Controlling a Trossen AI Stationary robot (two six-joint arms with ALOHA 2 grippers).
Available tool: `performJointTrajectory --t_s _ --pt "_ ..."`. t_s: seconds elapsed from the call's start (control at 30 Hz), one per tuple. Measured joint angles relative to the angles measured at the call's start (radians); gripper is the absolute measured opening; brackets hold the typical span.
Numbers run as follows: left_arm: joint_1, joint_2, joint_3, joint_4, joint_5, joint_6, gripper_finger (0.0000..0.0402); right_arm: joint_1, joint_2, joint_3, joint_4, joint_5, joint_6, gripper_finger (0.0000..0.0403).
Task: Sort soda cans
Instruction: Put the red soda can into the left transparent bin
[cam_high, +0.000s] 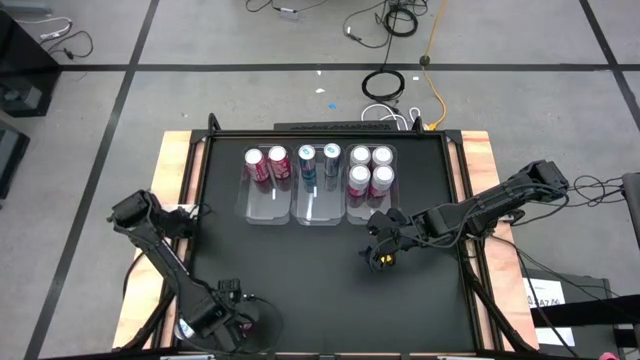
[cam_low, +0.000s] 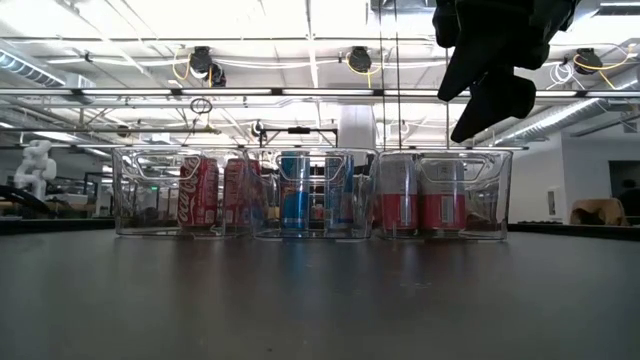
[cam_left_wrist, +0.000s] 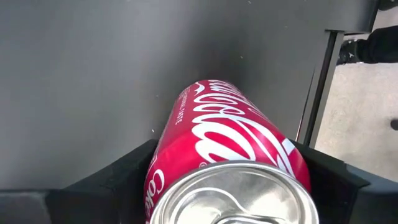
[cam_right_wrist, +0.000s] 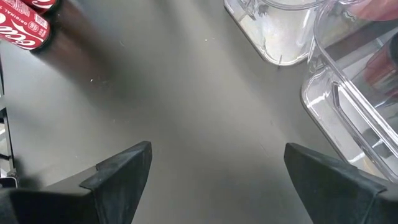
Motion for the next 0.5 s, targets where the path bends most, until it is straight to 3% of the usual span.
performJointTrajectory --t_s 0.17,0.5 --pt "0.060 -0.017 0.008 -0.020 -0.001 0.001 0.0308 0.000 0.000 0.000 0.000 0.000 -0.004 0.0359" --pt "0.336 -0.157 0.127 -0.145 -0.221 0.086 0.0328 0.000 0.000 0.000 0.004 0.003 0.006 0.0359"
